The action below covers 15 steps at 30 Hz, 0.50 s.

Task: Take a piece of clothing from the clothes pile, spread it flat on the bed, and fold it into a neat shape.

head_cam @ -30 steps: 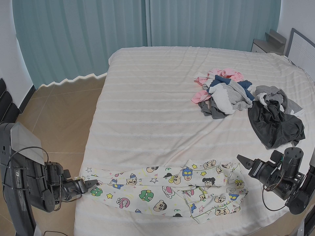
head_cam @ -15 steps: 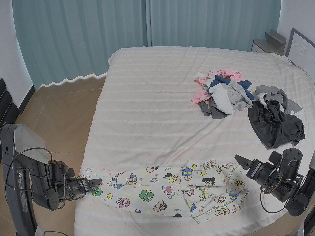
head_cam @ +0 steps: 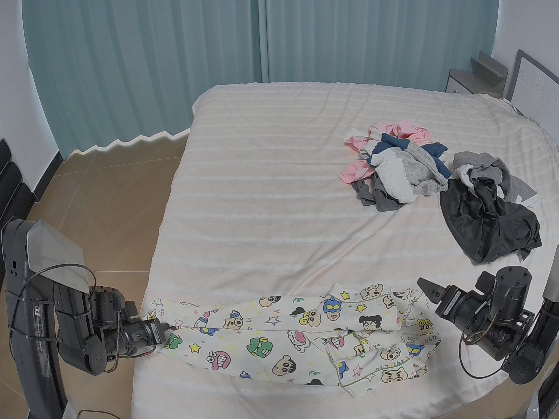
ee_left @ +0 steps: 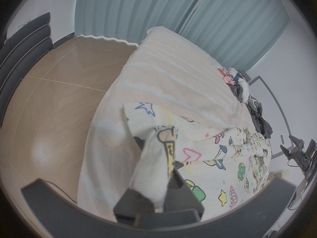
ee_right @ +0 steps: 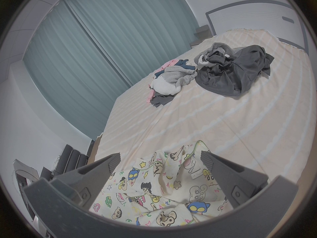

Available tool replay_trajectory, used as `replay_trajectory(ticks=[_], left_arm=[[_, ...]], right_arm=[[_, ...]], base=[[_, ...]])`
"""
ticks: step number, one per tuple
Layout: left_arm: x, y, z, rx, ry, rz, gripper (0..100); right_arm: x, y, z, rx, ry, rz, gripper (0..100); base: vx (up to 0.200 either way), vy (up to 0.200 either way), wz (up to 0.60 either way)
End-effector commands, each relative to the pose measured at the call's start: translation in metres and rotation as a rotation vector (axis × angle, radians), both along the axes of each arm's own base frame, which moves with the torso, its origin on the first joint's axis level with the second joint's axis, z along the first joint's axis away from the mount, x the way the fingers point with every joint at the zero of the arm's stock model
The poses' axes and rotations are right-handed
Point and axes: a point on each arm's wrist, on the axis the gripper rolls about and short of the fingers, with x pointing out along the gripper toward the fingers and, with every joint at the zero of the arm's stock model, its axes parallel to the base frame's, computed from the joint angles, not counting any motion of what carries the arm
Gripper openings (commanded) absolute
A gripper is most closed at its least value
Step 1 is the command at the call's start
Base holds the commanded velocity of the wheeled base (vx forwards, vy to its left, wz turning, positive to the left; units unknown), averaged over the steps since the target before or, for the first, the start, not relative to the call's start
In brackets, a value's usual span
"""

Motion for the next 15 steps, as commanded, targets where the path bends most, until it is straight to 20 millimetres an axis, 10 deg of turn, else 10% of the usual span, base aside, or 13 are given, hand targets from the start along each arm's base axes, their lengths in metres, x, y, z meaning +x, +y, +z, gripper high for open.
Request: replay_trajectory(ticks=[1, 15], left_arm=[[0.000, 0.004, 0.005, 0.002, -0.014, 0.015, 0], [-0.008, 0.048, 0.031, 0.082, -0.062, 0.110, 0]], right_arm=[[-0.003, -0.002, -0.003, -0.008, 0.022, -0.001, 100], [-0.004, -0.002, -0.002, -0.009, 0.015, -0.003, 100]], base=[[0.000, 0.000, 0.00], [0.000, 0.000, 0.00]])
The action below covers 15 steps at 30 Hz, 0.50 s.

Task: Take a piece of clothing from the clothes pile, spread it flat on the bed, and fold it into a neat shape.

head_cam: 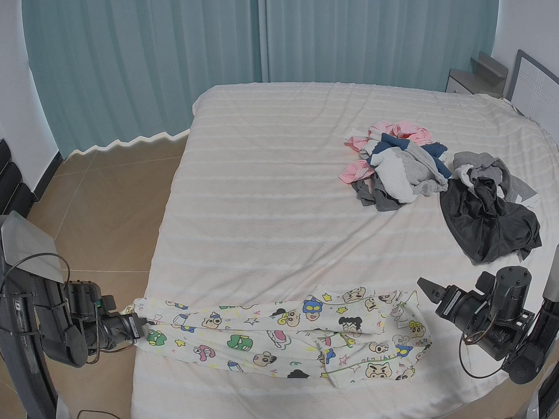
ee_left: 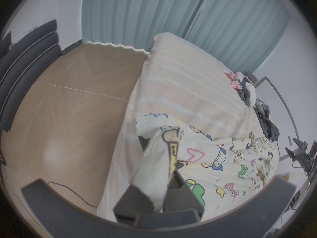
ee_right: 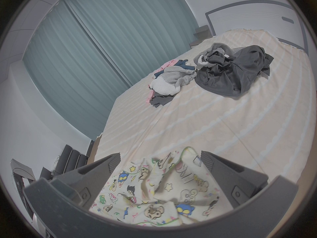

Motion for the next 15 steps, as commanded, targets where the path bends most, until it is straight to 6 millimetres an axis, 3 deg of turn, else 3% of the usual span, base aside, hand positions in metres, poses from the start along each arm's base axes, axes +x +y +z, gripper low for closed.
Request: replay_trajectory(ticks=[1, 7, 15], left_arm=[[0.000, 0.015, 0.016, 0.011, -0.058, 0.050, 0], [-0.001, 0.028, 0.025, 0.009, -0.099, 0.079, 0], [-0.004, 0.071, 0.033, -0.013, -0.158, 0.156, 0]], right_arm=[[-0.004, -0.001, -0.001, -0.006, 0.013, 0.000, 100], [-0.004, -0.002, -0.001, -0.005, 0.012, -0.001, 100], [-0.004, -0.002, -0.001, -0.005, 0.012, -0.001, 100]], base=[[0.000, 0.000, 0.00], [0.000, 0.000, 0.00], [0.000, 0.000, 0.00]])
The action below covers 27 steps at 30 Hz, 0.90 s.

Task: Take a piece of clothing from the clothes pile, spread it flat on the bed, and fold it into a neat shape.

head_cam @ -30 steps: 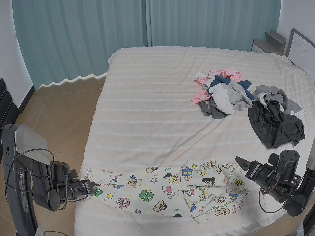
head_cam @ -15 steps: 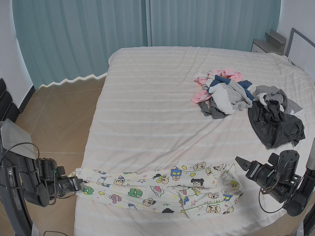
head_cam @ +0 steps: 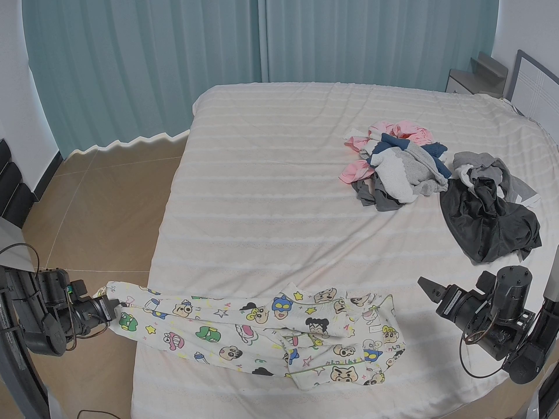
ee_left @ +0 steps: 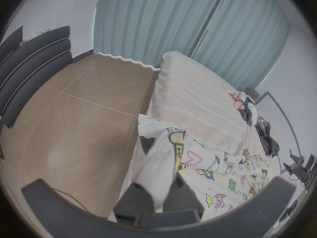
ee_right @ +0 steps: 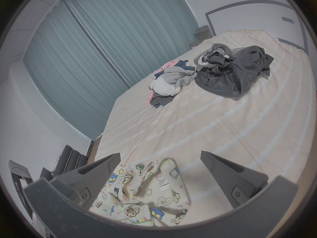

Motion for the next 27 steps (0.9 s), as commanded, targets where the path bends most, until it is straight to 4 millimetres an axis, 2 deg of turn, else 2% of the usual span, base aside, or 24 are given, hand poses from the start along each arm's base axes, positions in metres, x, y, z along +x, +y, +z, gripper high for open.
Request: replay_trajectory(ticks=[1, 7, 12, 13, 14, 16, 18, 22, 25, 26, 27], left_arm=[[0.000, 0.028, 0.008, -0.008, -0.043, 0.066, 0], [-0.009, 0.055, 0.011, -0.079, -0.039, 0.085, 0], [-0.009, 0.090, 0.016, -0.078, -0.054, 0.181, 0], [-0.009, 0.090, 0.016, -0.078, -0.054, 0.181, 0], [-0.010, 0.102, 0.019, -0.092, -0.051, 0.200, 0], [-0.012, 0.109, 0.026, -0.114, -0.058, 0.200, 0], [-0.014, 0.110, 0.031, -0.123, -0.059, 0.197, 0], [-0.022, 0.098, 0.053, -0.128, -0.065, 0.172, 0], [-0.027, 0.070, 0.070, -0.123, -0.074, 0.105, 0], [-0.028, 0.066, 0.071, -0.123, -0.073, 0.097, 0], [-0.029, 0.051, 0.076, -0.118, -0.070, 0.058, 0]], right_arm=[[-0.004, -0.001, -0.002, -0.006, 0.016, 0.000, 100], [-0.004, -0.001, -0.002, -0.006, 0.015, 0.000, 100], [-0.004, -0.001, -0.002, -0.006, 0.015, 0.000, 100], [-0.004, -0.001, -0.002, -0.006, 0.015, 0.000, 100], [-0.004, -0.002, -0.001, -0.005, 0.013, 0.000, 100], [-0.004, -0.002, -0.001, -0.005, 0.013, 0.000, 100], [-0.004, -0.001, -0.002, -0.006, 0.015, 0.000, 100], [-0.004, -0.002, -0.001, -0.005, 0.013, 0.000, 100], [-0.004, -0.002, -0.002, -0.004, 0.015, -0.001, 100], [-0.004, -0.002, -0.002, -0.004, 0.015, -0.001, 100], [-0.004, -0.002, -0.001, -0.003, 0.012, -0.001, 100]], base=[[0.000, 0.000, 0.00], [0.000, 0.000, 0.00], [0.000, 0.000, 0.00], [0.000, 0.000, 0.00], [0.000, 0.000, 0.00], [0.000, 0.000, 0.00], [0.000, 0.000, 0.00], [0.000, 0.000, 0.00], [0.000, 0.000, 0.00], [0.000, 0.000, 0.00], [0.000, 0.000, 0.00]])
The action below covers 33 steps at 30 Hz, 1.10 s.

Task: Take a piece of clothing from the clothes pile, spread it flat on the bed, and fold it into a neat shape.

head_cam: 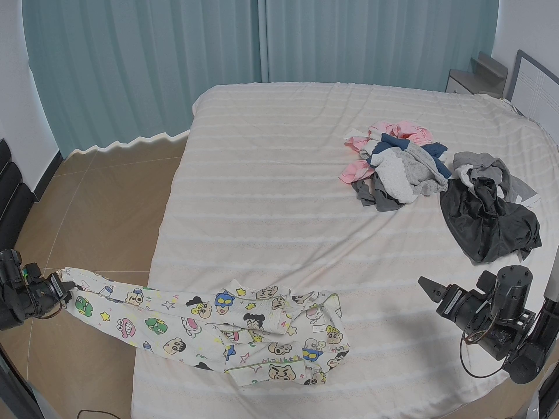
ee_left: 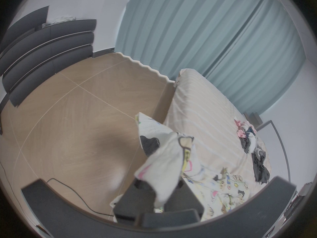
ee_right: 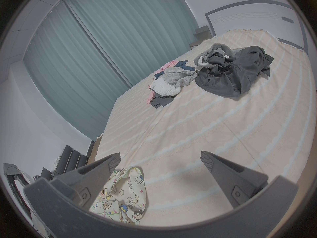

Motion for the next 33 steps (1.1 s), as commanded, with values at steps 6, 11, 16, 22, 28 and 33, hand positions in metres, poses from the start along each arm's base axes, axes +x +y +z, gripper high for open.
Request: replay_trajectory(ticks=[6, 11, 16, 22, 28, 33], left_arm=[[-0.009, -0.104, 0.044, 0.086, -0.026, -0.235, 0], [-0.007, -0.154, 0.053, 0.097, -0.030, -0.290, 0], [-0.012, -0.217, 0.057, 0.126, -0.037, -0.355, 0], [-0.024, -0.271, 0.051, 0.149, -0.028, -0.487, 0], [-0.024, -0.320, 0.040, 0.157, -0.009, -0.533, 0], [-0.033, -0.356, 0.024, 0.165, 0.019, -0.614, 0]], right_arm=[[-0.005, -0.002, 0.003, 0.004, -0.004, 0.003, 100], [-0.005, -0.002, 0.002, 0.004, -0.002, 0.004, 100], [-0.005, -0.002, 0.003, 0.005, -0.003, 0.004, 100], [-0.005, -0.002, 0.003, 0.005, -0.003, 0.005, 100], [-0.005, -0.001, 0.003, 0.005, -0.003, 0.009, 100], [-0.005, -0.001, 0.003, 0.005, -0.003, 0.010, 100]], base=[[0.000, 0.000, 0.00], [0.000, 0.000, 0.00], [0.000, 0.000, 0.00], [0.000, 0.000, 0.00], [0.000, 0.000, 0.00], [0.000, 0.000, 0.00]])
